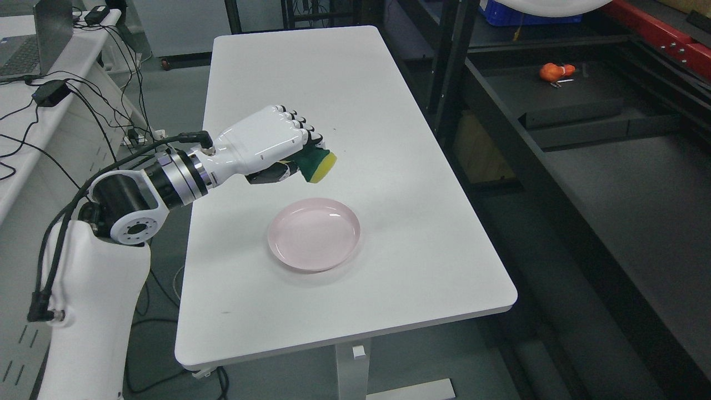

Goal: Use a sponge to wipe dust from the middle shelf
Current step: 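Lift the sponge off the plate with the left hand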

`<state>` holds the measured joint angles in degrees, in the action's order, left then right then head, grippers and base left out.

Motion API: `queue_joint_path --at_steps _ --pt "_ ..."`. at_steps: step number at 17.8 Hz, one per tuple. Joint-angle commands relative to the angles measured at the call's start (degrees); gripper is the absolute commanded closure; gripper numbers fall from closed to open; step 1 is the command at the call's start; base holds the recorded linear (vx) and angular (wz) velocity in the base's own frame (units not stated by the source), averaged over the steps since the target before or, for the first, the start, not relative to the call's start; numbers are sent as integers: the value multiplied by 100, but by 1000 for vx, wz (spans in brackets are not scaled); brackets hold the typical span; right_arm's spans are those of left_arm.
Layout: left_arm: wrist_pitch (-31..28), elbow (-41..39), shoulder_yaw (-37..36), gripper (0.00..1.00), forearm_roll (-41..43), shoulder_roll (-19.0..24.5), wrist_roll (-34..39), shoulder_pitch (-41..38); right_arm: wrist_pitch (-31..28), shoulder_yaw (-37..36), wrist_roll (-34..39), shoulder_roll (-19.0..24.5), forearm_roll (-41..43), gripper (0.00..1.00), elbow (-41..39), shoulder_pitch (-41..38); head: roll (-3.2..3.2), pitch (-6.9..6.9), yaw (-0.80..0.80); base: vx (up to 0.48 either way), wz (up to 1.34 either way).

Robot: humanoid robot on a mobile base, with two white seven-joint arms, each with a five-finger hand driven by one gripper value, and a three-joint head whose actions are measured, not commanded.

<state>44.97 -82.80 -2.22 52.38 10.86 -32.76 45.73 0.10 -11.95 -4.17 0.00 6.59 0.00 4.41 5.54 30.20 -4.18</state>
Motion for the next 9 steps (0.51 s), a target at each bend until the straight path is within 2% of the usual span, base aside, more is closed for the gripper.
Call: queue_joint_path --at_steps 1,9 --pt "3 -527 407 94 -43 101 6 -90 -414 0 4 -100 0 0 -100 8 0 0 0 -162 -217" --pt "3 -544 557 94 -35 39 -3 -424 -414 0 4 -100 0 0 -100 -1 0 0 0 -193 -244"
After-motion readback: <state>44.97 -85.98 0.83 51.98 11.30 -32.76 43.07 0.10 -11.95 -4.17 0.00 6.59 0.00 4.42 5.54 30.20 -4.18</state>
